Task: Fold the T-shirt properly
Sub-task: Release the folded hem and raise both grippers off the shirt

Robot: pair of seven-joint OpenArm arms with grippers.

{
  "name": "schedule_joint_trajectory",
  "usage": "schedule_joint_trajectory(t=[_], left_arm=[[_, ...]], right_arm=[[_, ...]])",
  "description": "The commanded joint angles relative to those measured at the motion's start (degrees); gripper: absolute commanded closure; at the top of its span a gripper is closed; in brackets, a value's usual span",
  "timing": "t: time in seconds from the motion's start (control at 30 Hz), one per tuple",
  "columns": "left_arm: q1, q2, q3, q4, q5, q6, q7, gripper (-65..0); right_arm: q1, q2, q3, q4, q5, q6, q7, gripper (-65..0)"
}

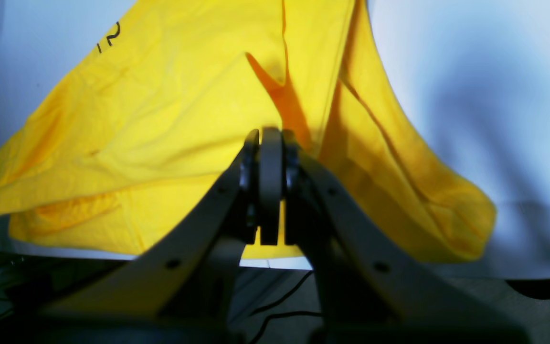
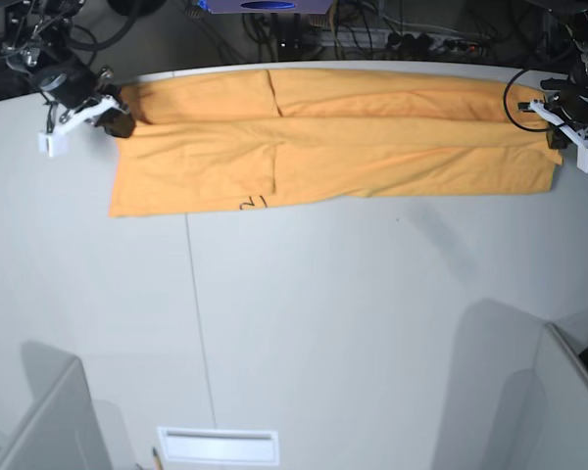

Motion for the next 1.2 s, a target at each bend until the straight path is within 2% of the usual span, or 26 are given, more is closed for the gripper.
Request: schedule_joint_trajectory(t=[0.0, 0.1, 0.13, 0.2, 0.27, 0.33, 0.43, 0.53, 0.6, 0.67, 0.73, 0.8, 0.83, 0.9, 1.0, 1.17], left_arm=[[0.44, -0.79, -0.45, 0.83, -0.18, 0.5, -0.83, 0.0], [0.71, -0.79, -1.07, 0.83, -0.18, 0.59, -0.83, 0.0], [0.8, -0.88, -1.07, 0.83, -0.18, 0.59, -0.83, -3.6], [1.76, -0.96, -1.07, 0.83, -0.18, 0.59, -0.83, -15.3], [2.2, -0.96, -1.68, 0.92, -0.18, 0.59, -0.92, -27.0], [2.11, -0.88, -4.67, 1.09, -0.35, 0.41, -0.92, -37.7], [2.03, -0.79, -9.51, 1.27, -0.71, 0.24, -0.92, -48.2], [1.94, -0.7, -12.15, 1.44, -1.5, 0.24, -0.92, -51.8], [2.11, -0.7, -12.59, 1.36, -5.01, 0.24, -0.92, -50.5], [2.2, -0.61, -12.41, 1.0, -9.76, 0.24, -0.92, -43.1], [1.85, -0.35, -12.23, 0.83, -12.57, 0.59, -0.92, -28.3], [0.27, 1.76, -11.0, 0.74, -13.19, 0.68, -0.92, -6.1], [-0.79, 2.55, -10.3, 0.65, -13.01, 0.68, -0.92, 0.0], [-2.63, 4.14, -8.89, -0.84, -10.02, 0.68, -0.92, 0.0], [-6.06, 6.42, -5.11, -5.06, -0.62, 0.41, -1.19, 0.0], [-12.04, 7.74, 0.16, -14.91, 9.84, 0.33, -1.36, 0.0]], right_arm=[[-0.39, 0.73, 0.43, 1.0, 0.9, 0.48, 0.58, 0.0], [-1.45, 0.82, 0.6, 1.09, 0.9, 0.48, 0.58, 0.0], [-1.97, 0.82, 0.69, 1.26, 0.9, 0.48, 0.58, 0.0], [-2.85, 0.82, 0.69, 1.44, 0.9, 0.48, 0.76, 0.0], [-3.73, 0.82, 0.69, 1.44, 0.9, 0.48, 1.11, -11.6], [-4.17, 0.73, 0.78, 1.7, 0.99, 0.48, 1.2, -18.3], [-5.14, 0.38, 2.54, 4.96, 0.9, 0.57, 1.11, -18.8], [-6.11, 0.29, 3.42, 10.41, 0.9, 0.57, 1.02, -18.8], [-6.11, 0.56, 2.98, 12.08, 0.99, 0.66, 1.02, -18.6], [-4.61, 0.64, 1.92, 11.99, 0.9, 0.66, 0.84, -15.0], [-3.47, 0.73, -0.45, 11.2, 0.9, 0.66, 0.67, -2.1], [-2.5, 0.82, -3.62, 9.97, 0.9, 0.66, 0.67, 0.0], [-2.06, 0.82, -4.93, 9.09, 0.9, 0.66, 0.67, 0.0], [-1.54, 0.82, -7.13, 7.33, 0.81, 0.66, 0.76, 0.0], [-0.39, 0.82, -10.3, 2.58, -0.07, 0.39, 1.2, 0.0], [3.21, 0.38, -12.41, -5.59, -12.46, 0.57, 4.54, 0.0]])
